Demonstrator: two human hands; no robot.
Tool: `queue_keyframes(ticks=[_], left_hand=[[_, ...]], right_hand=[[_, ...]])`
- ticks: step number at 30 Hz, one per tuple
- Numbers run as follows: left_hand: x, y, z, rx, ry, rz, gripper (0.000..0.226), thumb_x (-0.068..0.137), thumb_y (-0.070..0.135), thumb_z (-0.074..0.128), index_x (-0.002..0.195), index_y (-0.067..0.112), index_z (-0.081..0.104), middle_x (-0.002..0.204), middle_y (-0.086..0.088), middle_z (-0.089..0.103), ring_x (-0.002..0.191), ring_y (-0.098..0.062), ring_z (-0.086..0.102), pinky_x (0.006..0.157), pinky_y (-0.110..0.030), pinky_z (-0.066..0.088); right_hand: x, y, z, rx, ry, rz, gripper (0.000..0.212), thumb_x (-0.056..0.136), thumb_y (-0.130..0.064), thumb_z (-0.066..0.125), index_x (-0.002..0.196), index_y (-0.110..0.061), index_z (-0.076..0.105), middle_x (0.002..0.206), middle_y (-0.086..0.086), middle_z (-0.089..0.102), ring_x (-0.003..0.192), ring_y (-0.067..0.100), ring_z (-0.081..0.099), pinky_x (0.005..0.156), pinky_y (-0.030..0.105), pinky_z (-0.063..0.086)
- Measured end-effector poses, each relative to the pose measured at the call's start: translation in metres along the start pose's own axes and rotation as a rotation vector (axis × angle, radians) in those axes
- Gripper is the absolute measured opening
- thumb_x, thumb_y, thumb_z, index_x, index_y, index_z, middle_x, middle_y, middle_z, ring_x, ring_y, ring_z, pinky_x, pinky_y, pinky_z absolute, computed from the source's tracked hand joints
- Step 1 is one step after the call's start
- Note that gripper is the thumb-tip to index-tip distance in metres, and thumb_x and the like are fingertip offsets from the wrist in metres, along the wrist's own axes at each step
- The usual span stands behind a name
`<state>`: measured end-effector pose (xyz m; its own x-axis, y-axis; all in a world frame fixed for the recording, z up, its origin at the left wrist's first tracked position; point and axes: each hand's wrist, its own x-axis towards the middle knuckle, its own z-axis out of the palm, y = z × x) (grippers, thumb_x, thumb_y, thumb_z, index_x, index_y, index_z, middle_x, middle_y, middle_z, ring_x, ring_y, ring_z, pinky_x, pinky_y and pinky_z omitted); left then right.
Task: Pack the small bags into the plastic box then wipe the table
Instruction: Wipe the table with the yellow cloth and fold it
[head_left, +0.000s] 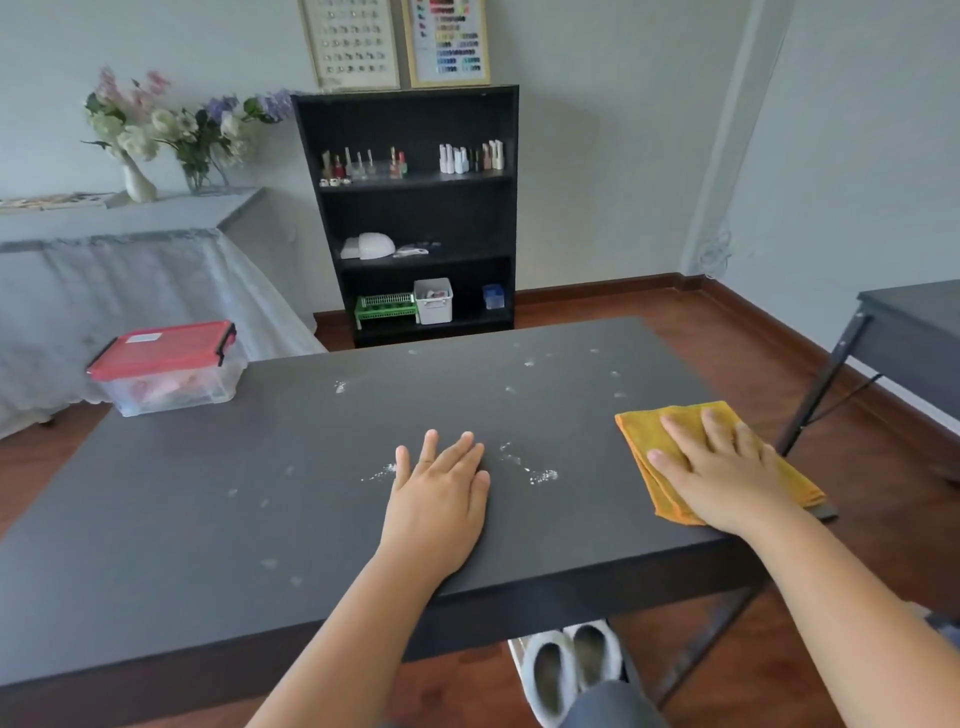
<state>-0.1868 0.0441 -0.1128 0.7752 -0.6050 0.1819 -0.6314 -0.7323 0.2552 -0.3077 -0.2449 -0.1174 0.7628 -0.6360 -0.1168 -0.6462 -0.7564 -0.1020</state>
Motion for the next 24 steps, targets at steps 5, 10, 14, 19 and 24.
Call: queue_keyframes(ticks=[5, 10, 14, 19, 24], left_hand=[[0.019, 0.009, 0.010, 0.009, -0.022, -0.024, 0.052, 0.099, 0.042, 0.023, 0.145, 0.021, 0.033, 0.156, 0.006, 0.024, 0.144, -0.026, 0.010, 0.115, -0.047, 0.009], [0.026, 0.011, 0.016, -0.060, -0.002, -0.044, 0.054, 0.098, 0.044, 0.029, 0.144, 0.017, 0.035, 0.157, 0.002, 0.023, 0.141, -0.021, 0.014, 0.114, -0.037, 0.010], [0.023, 0.009, 0.018, -0.116, 0.014, -0.070, 0.055, 0.097, 0.046, 0.029, 0.146, 0.021, 0.033, 0.158, 0.007, 0.021, 0.145, -0.016, 0.009, 0.115, -0.034, 0.005], [0.023, 0.008, 0.018, -0.155, 0.032, -0.081, 0.056, 0.097, 0.048, 0.028, 0.146, 0.023, 0.032, 0.157, 0.011, 0.019, 0.146, -0.014, 0.006, 0.115, -0.031, 0.001], [0.025, 0.007, 0.018, -0.204, 0.068, -0.082, 0.054, 0.097, 0.048, 0.028, 0.145, 0.025, 0.035, 0.156, 0.014, 0.022, 0.145, -0.011, 0.007, 0.113, -0.026, 0.000]], right_hand=[[0.028, -0.014, -0.003, -0.003, -0.009, -0.012, 0.081, 0.074, -0.082, -0.001, 0.147, -0.048, -0.003, 0.162, 0.004, -0.010, 0.145, 0.039, -0.008, 0.113, 0.060, -0.002], [0.068, -0.035, -0.004, 0.008, 0.002, 0.018, 0.094, 0.067, -0.089, -0.002, 0.149, -0.043, -0.002, 0.161, 0.010, -0.008, 0.144, 0.045, -0.006, 0.110, 0.063, -0.003], [0.113, -0.049, -0.008, 0.048, 0.001, 0.045, 0.074, 0.081, -0.077, 0.004, 0.148, -0.046, 0.002, 0.161, 0.008, -0.007, 0.144, 0.043, -0.005, 0.111, 0.062, -0.005], [0.169, -0.062, -0.017, 0.086, 0.003, 0.030, 0.059, 0.092, -0.062, 0.004, 0.148, -0.047, 0.007, 0.162, 0.006, -0.001, 0.144, 0.041, -0.004, 0.112, 0.060, -0.005], [0.203, -0.089, -0.028, 0.107, -0.010, -0.005, 0.064, 0.092, -0.058, 0.001, 0.151, -0.036, 0.014, 0.162, 0.002, 0.002, 0.146, 0.036, -0.002, 0.114, 0.058, -0.004]])
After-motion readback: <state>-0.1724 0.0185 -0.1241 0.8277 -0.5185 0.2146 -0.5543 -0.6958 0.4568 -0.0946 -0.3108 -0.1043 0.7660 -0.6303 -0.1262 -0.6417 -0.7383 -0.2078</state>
